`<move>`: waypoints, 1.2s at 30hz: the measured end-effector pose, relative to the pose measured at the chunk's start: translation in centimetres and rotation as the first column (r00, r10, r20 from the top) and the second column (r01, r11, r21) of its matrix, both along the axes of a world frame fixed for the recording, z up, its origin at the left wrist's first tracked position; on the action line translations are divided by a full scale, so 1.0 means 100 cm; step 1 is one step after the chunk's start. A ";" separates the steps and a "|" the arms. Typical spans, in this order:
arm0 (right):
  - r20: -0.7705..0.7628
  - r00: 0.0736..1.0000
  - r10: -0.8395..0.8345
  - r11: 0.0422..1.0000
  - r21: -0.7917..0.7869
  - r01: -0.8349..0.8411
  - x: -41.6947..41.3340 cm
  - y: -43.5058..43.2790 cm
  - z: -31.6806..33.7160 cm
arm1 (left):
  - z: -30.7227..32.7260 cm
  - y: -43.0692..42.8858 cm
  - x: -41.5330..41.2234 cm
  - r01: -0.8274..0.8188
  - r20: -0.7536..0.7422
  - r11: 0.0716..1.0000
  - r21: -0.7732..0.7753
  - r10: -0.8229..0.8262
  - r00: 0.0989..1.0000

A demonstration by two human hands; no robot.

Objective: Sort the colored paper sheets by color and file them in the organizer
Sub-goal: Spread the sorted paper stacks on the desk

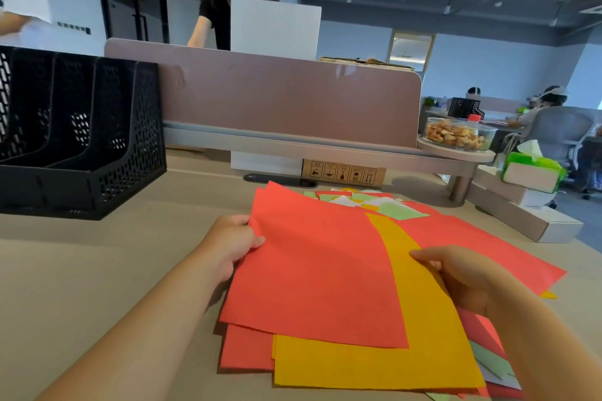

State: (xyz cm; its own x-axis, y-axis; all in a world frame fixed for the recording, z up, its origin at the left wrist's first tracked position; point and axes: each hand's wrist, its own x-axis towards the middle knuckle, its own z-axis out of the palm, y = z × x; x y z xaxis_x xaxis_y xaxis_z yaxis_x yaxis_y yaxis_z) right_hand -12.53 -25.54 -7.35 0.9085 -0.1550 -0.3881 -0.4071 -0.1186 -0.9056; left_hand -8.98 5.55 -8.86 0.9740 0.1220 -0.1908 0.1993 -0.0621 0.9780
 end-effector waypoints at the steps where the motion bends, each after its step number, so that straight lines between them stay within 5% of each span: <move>1: 0.012 0.999 -0.032 0.999 -0.010 0.033 0.001 -0.001 0.000 | -0.001 0.003 0.001 -0.003 -0.028 1.000 -0.001 0.003 1.000; 6: -0.028 0.999 -0.043 0.997 -0.062 0.041 0.002 0.003 -0.003 | -0.009 0.005 0.006 0.010 -0.171 1.000 0.006 -0.008 0.985; 12: 0.063 0.995 -0.078 0.986 -0.140 0.087 -0.006 0.019 0.000 | -0.008 0.008 0.003 0.036 -0.090 0.985 0.171 -0.021 0.996; 17: 0.085 0.995 0.046 0.987 -0.156 -0.032 -0.023 0.047 0.009 | 0.019 0.049 -0.024 0.040 -0.009 0.968 0.249 -0.039 0.999; 23: 0.093 0.988 0.122 0.981 -0.164 -0.106 -0.040 0.128 0.002 | 0.013 0.127 -0.093 -0.171 0.034 0.796 0.580 0.186 0.982; 31: 0.157 0.955 0.254 0.959 -0.170 -0.227 -0.075 0.272 -0.020 | -0.006 0.251 -0.181 -0.312 0.110 0.580 0.753 0.356 0.928; 36: 0.176 0.927 0.332 0.942 -0.120 -0.315 -0.095 0.350 -0.030 | -0.018 0.325 -0.217 -0.354 0.085 0.527 0.772 0.467 0.880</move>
